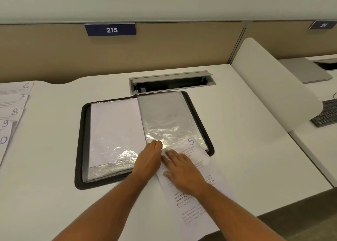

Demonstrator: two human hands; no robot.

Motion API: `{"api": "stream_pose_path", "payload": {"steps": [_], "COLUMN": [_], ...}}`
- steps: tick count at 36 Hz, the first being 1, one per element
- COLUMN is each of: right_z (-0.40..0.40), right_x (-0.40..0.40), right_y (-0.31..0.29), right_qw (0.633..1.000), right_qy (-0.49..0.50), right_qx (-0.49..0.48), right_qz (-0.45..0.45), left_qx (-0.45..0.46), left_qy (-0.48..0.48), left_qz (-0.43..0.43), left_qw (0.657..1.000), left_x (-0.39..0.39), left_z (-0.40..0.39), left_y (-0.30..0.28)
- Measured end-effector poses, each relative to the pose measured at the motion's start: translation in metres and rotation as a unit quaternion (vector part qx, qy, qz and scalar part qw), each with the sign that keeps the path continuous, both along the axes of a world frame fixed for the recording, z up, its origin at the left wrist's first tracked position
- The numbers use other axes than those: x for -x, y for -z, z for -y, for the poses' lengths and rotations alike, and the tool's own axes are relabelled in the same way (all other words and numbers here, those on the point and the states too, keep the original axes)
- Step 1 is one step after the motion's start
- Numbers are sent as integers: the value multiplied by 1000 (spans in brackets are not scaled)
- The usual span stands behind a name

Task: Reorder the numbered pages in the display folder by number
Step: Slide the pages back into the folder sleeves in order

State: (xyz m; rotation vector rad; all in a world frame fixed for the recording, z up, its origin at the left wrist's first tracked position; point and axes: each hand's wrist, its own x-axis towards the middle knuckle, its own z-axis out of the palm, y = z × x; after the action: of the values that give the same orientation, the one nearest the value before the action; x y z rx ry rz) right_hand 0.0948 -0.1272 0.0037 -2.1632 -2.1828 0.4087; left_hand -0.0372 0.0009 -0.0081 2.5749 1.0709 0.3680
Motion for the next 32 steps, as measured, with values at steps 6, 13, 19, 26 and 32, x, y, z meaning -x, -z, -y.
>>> {"api": "stream_pose_path", "payload": {"steps": [6, 13, 19, 26, 32], "right_z": [-13, -26, -26, -20, -5], "right_x": [2, 10, 9, -4, -13], "right_y": [-3, -4, -4, 4, 15], "right_qw": [996, 991, 999, 999, 997], "right_qy": [63, 117, 7, 4, 76], "right_qx": [62, 51, 45, 5, 20], "right_qz": [17, 27, -10, -50, 12], "left_qx": [-15, -48, -80, -88, -89], "left_qy": [6, 19, 62, 73, 77], "left_qz": [31, 65, 72, 51, 49], "left_qw": [999, 997, 992, 992, 992], "left_x": [1, 10, 14, 12, 8], "left_z": [4, 5, 10, 15, 20], "left_y": [-10, -17, -17, -9, -9]}}
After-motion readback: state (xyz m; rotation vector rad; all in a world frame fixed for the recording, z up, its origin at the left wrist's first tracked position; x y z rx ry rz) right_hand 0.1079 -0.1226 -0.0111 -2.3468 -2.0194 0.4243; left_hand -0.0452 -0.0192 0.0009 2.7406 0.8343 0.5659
